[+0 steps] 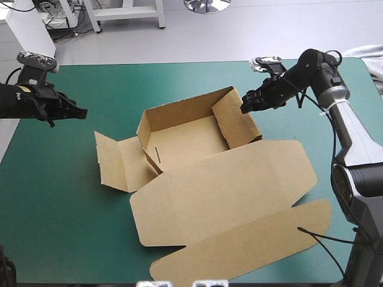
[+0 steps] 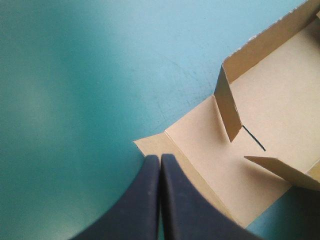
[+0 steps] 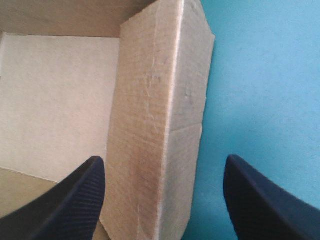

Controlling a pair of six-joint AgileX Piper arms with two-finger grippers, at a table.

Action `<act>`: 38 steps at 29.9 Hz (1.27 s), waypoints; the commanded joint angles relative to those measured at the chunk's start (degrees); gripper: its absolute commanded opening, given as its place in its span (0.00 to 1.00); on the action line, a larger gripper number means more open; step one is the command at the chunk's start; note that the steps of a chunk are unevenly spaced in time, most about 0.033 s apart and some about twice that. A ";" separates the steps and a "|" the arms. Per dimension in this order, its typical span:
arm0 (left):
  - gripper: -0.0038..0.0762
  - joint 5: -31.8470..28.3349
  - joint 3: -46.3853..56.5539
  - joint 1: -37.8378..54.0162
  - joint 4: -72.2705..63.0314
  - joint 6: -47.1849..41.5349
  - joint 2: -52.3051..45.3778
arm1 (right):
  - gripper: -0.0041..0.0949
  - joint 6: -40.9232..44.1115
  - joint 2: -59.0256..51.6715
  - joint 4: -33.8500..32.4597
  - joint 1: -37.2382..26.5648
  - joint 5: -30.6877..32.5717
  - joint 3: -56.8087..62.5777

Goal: Fold the box

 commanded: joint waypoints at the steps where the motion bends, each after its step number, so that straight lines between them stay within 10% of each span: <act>1: 0.03 -2.87 -1.84 0.04 -1.49 -0.49 -2.02 | 0.67 0.93 -3.85 -6.12 3.82 1.26 -1.95; 8: 0.03 -2.76 -1.84 0.04 -1.78 -1.68 -2.02 | 0.67 4.35 -1.19 -19.09 10.21 0.30 -2.06; 17: 0.03 -2.76 -1.84 0.04 -1.70 -1.83 -2.02 | 0.65 5.81 5.29 -16.40 10.09 1.26 -2.20; 28: 0.03 -2.76 -1.84 0.04 -1.81 -1.95 -2.02 | 0.03 3.47 5.41 -12.32 10.09 1.26 -3.60; 38: 0.03 -2.87 -1.84 0.04 -1.48 -3.48 -2.02 | 0.02 3.46 -1.85 -12.65 7.46 1.37 -5.19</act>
